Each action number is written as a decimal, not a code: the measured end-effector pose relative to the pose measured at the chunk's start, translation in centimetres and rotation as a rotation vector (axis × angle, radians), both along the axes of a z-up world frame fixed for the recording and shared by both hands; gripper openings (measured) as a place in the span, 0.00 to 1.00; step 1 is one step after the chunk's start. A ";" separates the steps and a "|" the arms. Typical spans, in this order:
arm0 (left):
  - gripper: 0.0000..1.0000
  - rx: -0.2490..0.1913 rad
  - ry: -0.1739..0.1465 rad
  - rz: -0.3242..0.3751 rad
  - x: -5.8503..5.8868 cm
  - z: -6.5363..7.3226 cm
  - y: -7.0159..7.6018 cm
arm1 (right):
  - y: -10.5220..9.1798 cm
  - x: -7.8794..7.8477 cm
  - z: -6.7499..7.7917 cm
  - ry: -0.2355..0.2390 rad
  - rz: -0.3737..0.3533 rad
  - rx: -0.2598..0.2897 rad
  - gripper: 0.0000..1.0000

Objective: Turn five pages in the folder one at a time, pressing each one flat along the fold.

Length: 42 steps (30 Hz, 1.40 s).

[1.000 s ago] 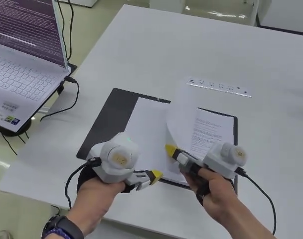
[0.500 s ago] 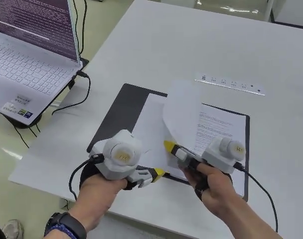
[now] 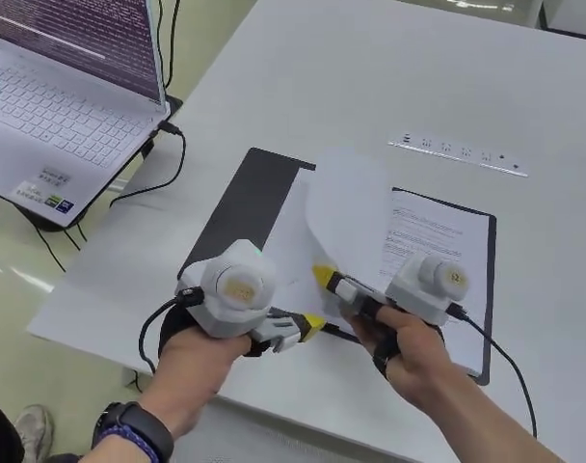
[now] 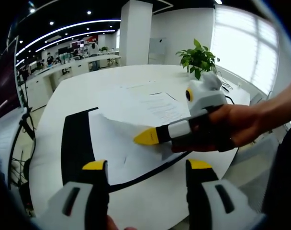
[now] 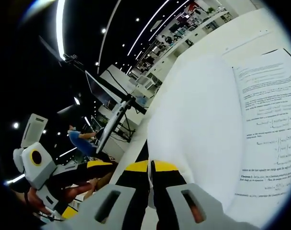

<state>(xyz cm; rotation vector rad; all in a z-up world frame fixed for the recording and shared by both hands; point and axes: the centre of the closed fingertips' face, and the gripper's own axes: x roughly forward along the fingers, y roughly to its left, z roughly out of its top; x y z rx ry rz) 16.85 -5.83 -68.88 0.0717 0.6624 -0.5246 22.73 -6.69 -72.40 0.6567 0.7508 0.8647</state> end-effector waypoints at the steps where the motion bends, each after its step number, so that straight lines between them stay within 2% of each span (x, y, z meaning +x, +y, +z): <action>1: 0.66 -0.002 0.003 0.001 -0.1 0.0 0.0 | 0.1 0.0 0.0 0.002 0.002 0.002 0.00; 10: 0.65 -0.018 0.012 0.026 -0.3 -0.4 0.7 | 1.2 -0.1 -1.2 0.030 0.025 -0.004 0.00; 20: 0.65 -0.044 0.027 0.036 -0.1 -0.9 0.7 | 2.3 -0.3 -2.3 0.064 0.029 -0.005 0.00; 26: 0.65 -0.053 0.028 0.049 0.0 -1.0 1.1 | 3.1 -0.1 -3.0 0.088 0.023 0.005 0.00; 31: 0.65 -0.056 0.048 0.058 -0.3 -1.8 1.4 | 3.8 -0.1 -3.6 0.112 0.018 0.013 0.00; 42: 0.65 -0.067 0.054 0.083 -0.5 -1.8 1.9 | 4.9 0.5 -5.3 0.161 -0.016 0.013 0.00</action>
